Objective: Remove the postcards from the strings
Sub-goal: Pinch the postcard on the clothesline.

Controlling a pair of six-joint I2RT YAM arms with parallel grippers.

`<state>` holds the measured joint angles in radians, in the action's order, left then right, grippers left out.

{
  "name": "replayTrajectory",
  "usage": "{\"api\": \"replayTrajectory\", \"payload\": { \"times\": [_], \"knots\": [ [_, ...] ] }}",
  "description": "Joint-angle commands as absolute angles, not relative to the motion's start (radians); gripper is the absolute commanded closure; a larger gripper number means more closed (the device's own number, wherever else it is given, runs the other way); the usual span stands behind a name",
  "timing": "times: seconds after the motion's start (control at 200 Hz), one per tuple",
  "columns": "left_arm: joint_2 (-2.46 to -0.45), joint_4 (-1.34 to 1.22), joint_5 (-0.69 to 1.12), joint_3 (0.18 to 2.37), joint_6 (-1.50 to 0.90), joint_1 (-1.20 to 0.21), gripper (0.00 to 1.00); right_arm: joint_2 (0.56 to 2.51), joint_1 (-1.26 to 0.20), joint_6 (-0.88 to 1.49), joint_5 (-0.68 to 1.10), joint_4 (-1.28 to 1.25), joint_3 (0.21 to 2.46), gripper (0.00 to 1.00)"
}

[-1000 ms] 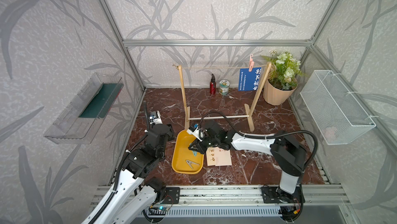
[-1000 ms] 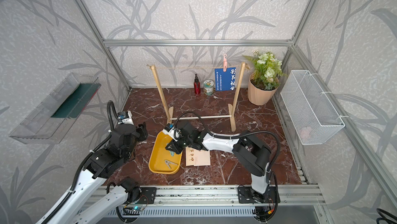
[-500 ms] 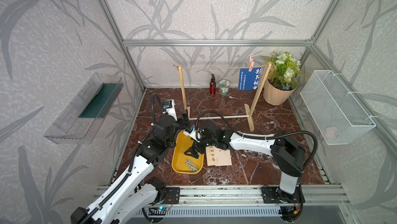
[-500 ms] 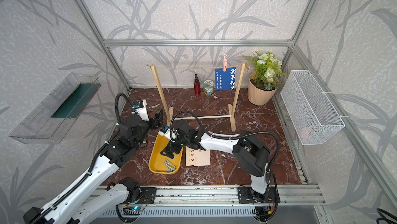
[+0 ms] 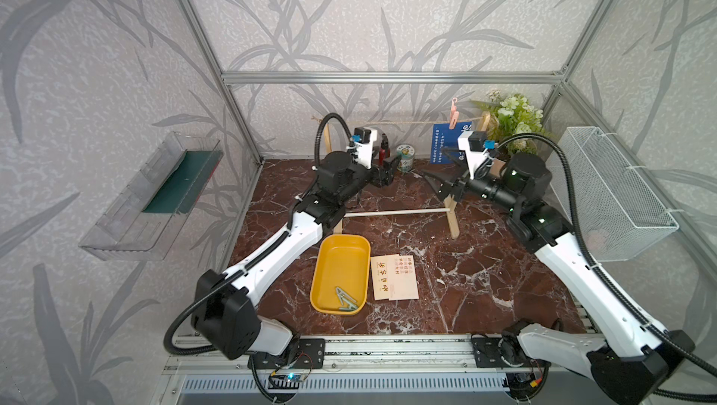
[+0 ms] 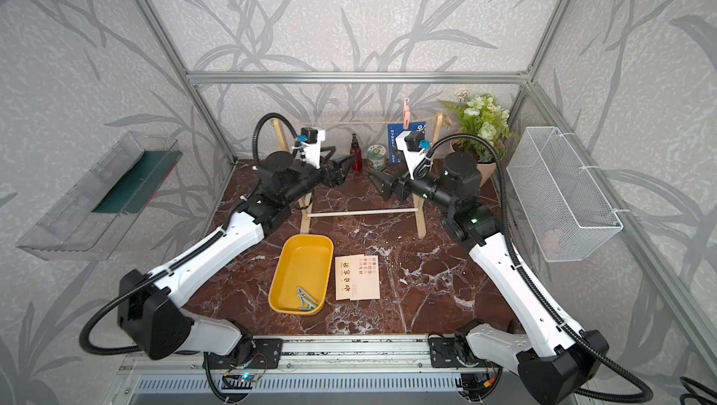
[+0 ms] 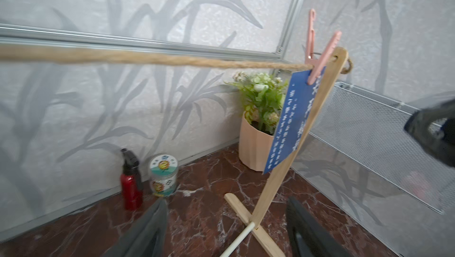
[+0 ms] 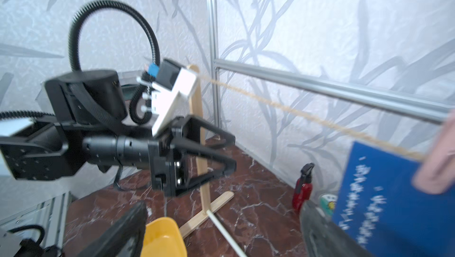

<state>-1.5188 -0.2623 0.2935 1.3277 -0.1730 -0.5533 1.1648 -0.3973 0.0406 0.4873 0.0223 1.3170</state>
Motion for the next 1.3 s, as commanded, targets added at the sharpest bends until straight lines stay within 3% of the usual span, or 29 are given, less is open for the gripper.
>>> {"api": "replayTrajectory", "payload": {
  "times": [0.0,0.285,0.55,0.735,0.985,1.105,1.295],
  "knots": [
    [-1.636,-0.3,0.473,1.441,-0.103,-0.568,0.24,1.197,-0.337,0.08,0.478,0.079,1.426,0.07],
    [-1.887,-0.271,0.673,1.718,-0.069,-0.557,0.25,1.41,-0.223,0.095,0.554,0.201,1.815,0.07],
    [-1.966,-0.315,0.807,1.792,-0.108,-0.557,0.29,1.58,-0.152,0.104,0.63,0.341,2.086,0.07],
    [-1.992,-0.327,0.854,1.831,-0.116,-0.565,0.37,1.756,-0.089,0.073,0.743,0.484,2.341,0.07],
    [-1.988,-0.273,0.858,1.851,-0.08,-0.57,0.63,2.014,-0.054,-0.048,0.96,0.751,2.755,0.08],
    [-1.986,-0.267,0.865,1.851,-0.074,-0.569,0.69,2.06,-0.031,-0.052,1.056,0.723,2.778,0.08],
    [-1.976,-0.231,0.845,1.844,-0.04,-0.565,0.88,2.097,-0.008,-0.078,1.17,0.734,2.799,0.08]
  ]
}}
